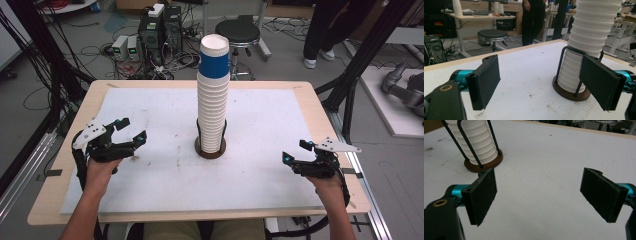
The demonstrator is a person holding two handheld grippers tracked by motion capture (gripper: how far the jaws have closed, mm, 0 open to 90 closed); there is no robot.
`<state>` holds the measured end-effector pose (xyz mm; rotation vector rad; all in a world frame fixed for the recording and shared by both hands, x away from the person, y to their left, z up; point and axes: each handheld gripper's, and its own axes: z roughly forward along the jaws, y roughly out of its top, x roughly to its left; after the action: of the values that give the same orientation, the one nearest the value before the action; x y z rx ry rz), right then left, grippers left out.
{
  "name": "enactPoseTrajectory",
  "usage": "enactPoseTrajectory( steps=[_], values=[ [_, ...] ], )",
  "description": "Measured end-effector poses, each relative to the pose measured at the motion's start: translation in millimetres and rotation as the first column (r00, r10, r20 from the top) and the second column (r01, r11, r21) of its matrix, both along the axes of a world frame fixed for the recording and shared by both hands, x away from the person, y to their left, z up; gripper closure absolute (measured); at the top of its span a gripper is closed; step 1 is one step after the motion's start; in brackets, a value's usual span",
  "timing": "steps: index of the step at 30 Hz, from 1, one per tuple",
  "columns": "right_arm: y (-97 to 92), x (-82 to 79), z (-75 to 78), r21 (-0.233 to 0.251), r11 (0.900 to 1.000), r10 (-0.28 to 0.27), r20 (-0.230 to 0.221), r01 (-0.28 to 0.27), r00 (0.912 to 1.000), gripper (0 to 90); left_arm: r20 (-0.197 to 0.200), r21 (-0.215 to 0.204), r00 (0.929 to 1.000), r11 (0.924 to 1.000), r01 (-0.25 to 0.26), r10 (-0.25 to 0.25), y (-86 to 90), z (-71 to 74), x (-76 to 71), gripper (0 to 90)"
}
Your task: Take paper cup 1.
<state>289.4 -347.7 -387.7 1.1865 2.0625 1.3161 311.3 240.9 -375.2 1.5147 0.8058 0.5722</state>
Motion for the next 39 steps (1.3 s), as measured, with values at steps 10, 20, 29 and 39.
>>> enactPoseTrajectory(
  steps=[10,20,29,39],
  values=[
    [-2.4,0.3,-0.4,0.022,0.9997,-0.002,-0.005,0.002,1.0000,14.2,0.000,-0.010,1.0000,0.9999,0.000,0.000,1.4,-0.3,0.7,16.9],
    [22.3,7.3,18.1,0.077,0.9934,0.083,0.034,-0.085,0.9960,14.1,-0.005,-0.011,0.9999,0.9999,0.011,-0.011,1.2,-0.8,-1.2,16.9],
    [51.7,27.6,52.5,0.102,0.9708,0.207,0.105,-0.217,0.9728,14.1,-0.009,-0.020,0.9996,0.9994,0.028,-0.028,3.1,0.6,-5.0,16.9],
    [97.0,59.3,112.0,0.071,0.9358,0.326,0.195,-0.345,0.9250,14.1,-0.026,-0.027,0.9989,0.9989,0.037,-0.038,3.0,-1.5,-3.6,16.9]
  ],
)
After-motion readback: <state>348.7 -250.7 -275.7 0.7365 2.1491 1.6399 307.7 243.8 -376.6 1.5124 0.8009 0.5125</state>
